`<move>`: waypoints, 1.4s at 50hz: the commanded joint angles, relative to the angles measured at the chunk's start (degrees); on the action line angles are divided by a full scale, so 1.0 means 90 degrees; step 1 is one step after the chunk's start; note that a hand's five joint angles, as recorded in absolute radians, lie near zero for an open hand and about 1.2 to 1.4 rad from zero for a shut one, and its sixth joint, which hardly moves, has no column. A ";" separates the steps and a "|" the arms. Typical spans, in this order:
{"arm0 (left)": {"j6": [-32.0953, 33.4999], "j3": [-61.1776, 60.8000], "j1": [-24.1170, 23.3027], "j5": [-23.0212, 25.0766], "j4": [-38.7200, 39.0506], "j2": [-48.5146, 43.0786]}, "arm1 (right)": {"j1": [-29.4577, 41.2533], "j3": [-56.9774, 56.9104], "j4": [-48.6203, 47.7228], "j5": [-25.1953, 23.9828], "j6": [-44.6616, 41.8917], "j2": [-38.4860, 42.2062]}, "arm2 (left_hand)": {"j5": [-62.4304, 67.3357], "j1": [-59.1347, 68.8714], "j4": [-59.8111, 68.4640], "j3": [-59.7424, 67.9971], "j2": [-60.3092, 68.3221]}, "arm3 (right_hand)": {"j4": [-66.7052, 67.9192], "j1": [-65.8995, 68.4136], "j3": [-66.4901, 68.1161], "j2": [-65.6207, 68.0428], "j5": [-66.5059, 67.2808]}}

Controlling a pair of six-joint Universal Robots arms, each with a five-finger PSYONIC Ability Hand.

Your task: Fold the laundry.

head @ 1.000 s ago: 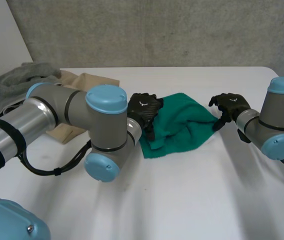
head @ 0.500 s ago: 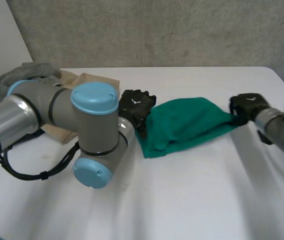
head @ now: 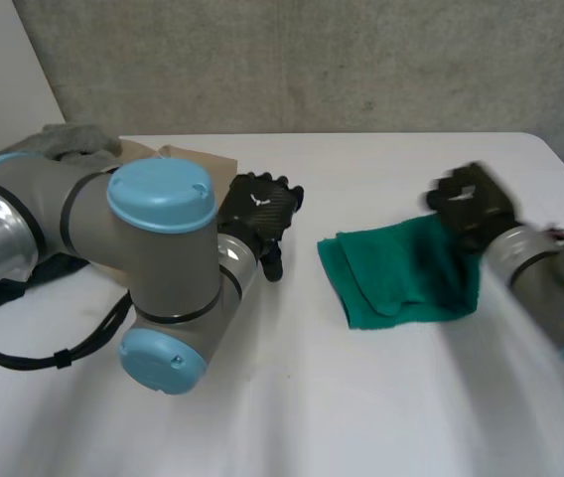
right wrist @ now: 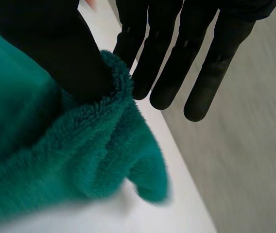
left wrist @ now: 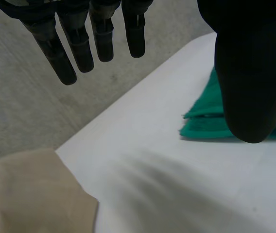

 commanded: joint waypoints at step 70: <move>-0.0176 0.2938 -0.0589 0.0457 -0.1233 -0.1539 | -0.1341 -0.1656 0.1862 -0.0496 0.3733 0.0814 | -0.0745 -0.0860 -0.0815 -0.0811 -0.0829 | -0.6492 -0.5953 -0.6405 -0.6375 -0.6313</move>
